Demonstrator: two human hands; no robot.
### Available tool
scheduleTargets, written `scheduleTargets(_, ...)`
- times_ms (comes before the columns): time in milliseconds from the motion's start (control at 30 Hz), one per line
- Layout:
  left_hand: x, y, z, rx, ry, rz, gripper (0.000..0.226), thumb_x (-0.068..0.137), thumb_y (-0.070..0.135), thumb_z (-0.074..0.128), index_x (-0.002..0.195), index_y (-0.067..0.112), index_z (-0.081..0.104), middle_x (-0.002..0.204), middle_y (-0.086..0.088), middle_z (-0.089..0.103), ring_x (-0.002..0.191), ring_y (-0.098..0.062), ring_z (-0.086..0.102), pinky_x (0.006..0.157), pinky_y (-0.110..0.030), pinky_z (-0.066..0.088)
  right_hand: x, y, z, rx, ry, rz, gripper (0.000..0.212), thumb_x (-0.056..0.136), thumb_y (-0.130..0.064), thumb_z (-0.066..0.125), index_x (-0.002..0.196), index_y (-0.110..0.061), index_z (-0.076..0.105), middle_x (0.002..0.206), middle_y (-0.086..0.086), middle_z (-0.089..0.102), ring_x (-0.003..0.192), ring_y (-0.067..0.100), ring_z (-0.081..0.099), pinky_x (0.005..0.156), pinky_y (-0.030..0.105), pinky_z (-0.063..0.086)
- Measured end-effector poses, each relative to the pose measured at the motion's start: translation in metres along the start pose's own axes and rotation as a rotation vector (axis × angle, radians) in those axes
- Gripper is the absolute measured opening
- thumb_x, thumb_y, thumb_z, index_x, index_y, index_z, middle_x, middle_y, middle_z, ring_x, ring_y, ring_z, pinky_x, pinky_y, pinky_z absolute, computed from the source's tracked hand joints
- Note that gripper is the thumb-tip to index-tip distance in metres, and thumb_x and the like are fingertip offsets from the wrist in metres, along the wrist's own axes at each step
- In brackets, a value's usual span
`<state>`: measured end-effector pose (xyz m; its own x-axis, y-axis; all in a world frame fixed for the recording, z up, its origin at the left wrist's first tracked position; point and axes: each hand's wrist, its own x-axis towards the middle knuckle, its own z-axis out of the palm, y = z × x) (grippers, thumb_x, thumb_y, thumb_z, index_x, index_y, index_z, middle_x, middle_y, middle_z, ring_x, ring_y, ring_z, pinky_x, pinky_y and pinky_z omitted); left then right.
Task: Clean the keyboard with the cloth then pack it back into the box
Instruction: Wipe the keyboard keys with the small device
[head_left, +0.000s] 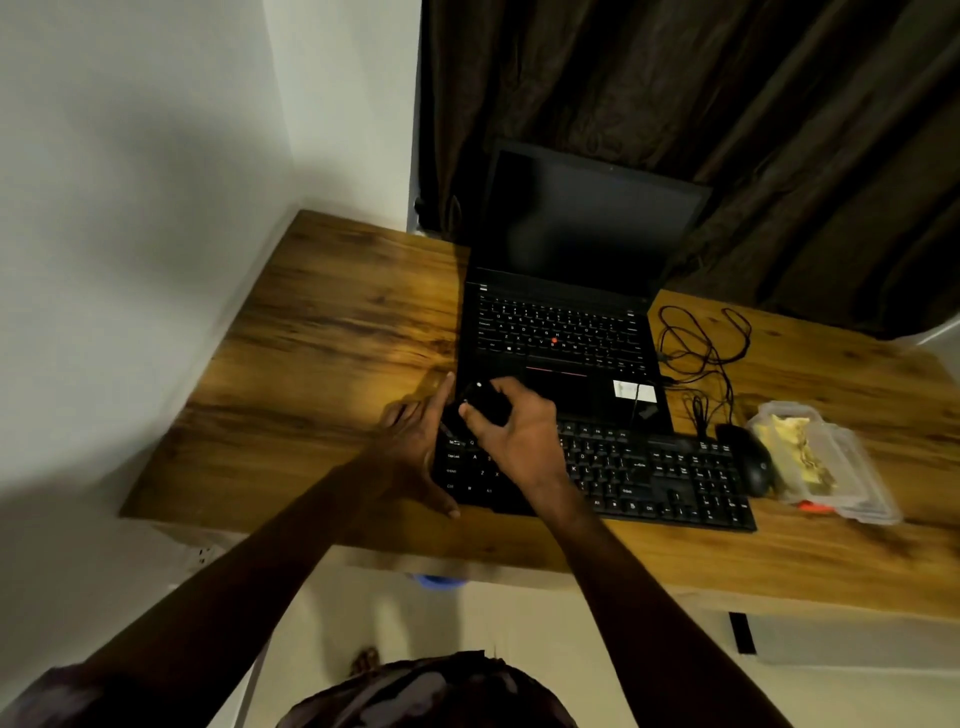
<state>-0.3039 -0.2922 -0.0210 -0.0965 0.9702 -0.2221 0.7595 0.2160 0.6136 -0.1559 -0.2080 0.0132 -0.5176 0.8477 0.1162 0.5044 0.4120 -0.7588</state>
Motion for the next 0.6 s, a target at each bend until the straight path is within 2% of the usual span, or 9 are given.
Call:
scheduleTargets(67, 0.001, -0.002, 0.0, 0.001, 0.003, 0.016, 0.17, 0.038, 0.058, 0.094, 0.151, 0.025, -0.029, 0.165, 0.0, -0.002, 0.15, -0.026, 0.001, 0.12, -0.045, 0.003, 0.0, 0.003, -0.006, 0.081, 0.045, 0.151, 0.025, 0.082, -0.031, 0.078, 0.095, -0.013, 0.067, 0.082, 0.001, 0.072, 0.06, 0.009, 0.071, 0.049, 0.022, 0.055)
scheduleTargets(133, 0.001, -0.004, 0.001, -0.008, 0.009, 0.037, 0.17, 0.037, 0.061, 0.093, 0.151, 0.025, -0.027, 0.165, 0.0, 0.004, 0.149, -0.026, 0.004, 0.12, -0.044, 0.004, 0.0, 0.012, -0.017, 0.08, 0.089, 0.242, 0.024, 0.082, -0.03, 0.079, 0.091, -0.011, 0.067, 0.079, 0.002, 0.072, 0.051, 0.01, 0.069, 0.042, 0.022, 0.053)
scheduleTargets(300, 0.001, -0.011, 0.004, -0.042, 0.019, 0.073, 0.171, 0.028, 0.079, 0.083, 0.152, 0.031, -0.025, 0.162, -0.001, 0.019, 0.147, -0.025, 0.014, 0.119, -0.041, 0.009, -0.005, 0.043, -0.056, -0.006, 0.216, 0.358, 0.024, 0.078, -0.033, 0.082, 0.085, -0.018, 0.065, 0.077, 0.004, 0.071, 0.05, 0.012, 0.068, 0.044, 0.022, 0.055)
scheduleTargets(400, 0.004, -0.015, 0.006, -0.031, 0.019, 0.05, 0.172, 0.02, 0.09, 0.071, 0.15, 0.035, -0.026, 0.161, -0.001, 0.02, 0.147, -0.029, 0.014, 0.12, -0.046, 0.012, -0.009, 0.062, -0.083, -0.119, 0.282, 0.381, 0.037, 0.075, -0.039, 0.082, 0.096, -0.012, 0.068, 0.079, 0.004, 0.074, 0.06, 0.016, 0.07, 0.056, 0.029, 0.06)
scheduleTargets(500, 0.001, -0.011, 0.004, -0.02, 0.008, 0.047, 0.171, 0.025, 0.081, 0.079, 0.152, 0.031, -0.025, 0.162, -0.003, 0.016, 0.147, -0.029, 0.012, 0.12, -0.045, 0.011, -0.016, 0.067, -0.103, -0.2, 0.342, 0.368, 0.045, 0.077, -0.035, 0.082, 0.108, -0.007, 0.066, 0.078, 0.009, 0.071, 0.063, 0.021, 0.068, 0.058, 0.025, 0.054)
scheduleTargets(600, 0.001, -0.009, 0.003, -0.016, 0.007, 0.057, 0.168, 0.033, 0.072, 0.086, 0.153, 0.027, -0.023, 0.163, -0.004, 0.014, 0.148, -0.029, 0.009, 0.12, -0.044, 0.006, -0.025, 0.058, -0.113, -0.33, 0.359, 0.361, 0.05, 0.079, -0.034, 0.08, 0.116, -0.005, 0.063, 0.076, 0.004, 0.061, 0.064, 0.019, 0.059, 0.058, 0.022, 0.046)
